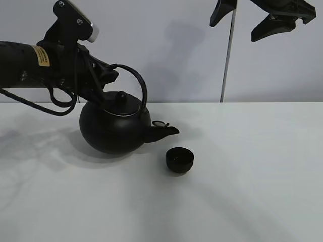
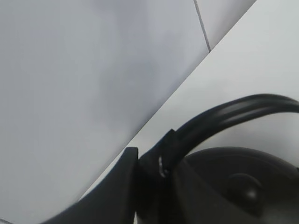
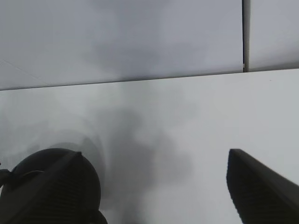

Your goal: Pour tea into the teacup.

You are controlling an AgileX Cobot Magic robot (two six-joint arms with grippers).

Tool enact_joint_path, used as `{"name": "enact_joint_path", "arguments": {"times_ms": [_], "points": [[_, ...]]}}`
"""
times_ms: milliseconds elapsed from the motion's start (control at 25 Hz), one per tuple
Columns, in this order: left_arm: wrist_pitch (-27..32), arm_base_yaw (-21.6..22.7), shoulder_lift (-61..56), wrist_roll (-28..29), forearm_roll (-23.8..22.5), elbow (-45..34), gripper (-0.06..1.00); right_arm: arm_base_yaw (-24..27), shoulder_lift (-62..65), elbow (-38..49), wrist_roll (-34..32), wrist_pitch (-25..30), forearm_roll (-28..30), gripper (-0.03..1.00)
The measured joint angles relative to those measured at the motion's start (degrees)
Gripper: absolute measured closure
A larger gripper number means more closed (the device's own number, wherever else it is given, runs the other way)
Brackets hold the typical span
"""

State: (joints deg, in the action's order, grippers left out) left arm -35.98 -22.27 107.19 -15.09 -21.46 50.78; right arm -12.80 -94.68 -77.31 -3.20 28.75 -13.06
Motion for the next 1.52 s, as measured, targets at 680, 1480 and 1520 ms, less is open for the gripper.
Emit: {"name": "enact_joint_path", "arguments": {"times_ms": [680,1480,1520], "points": [[1.00,-0.80,0.00,-2.98,-0.68,0.00,0.83,0.00,0.00,0.00,0.00,-0.06,0.00,0.39],[1.35,-0.91,-0.07,0.06,3.63,-0.05,0.83,0.00,0.00,0.00,0.00,-0.06,0.00,0.39],[1.23,-0.91,-0.18,0.19,4.45,-0.46,0.83,0.00,0.00,0.00,0.00,-0.06,0.00,0.39]]}}
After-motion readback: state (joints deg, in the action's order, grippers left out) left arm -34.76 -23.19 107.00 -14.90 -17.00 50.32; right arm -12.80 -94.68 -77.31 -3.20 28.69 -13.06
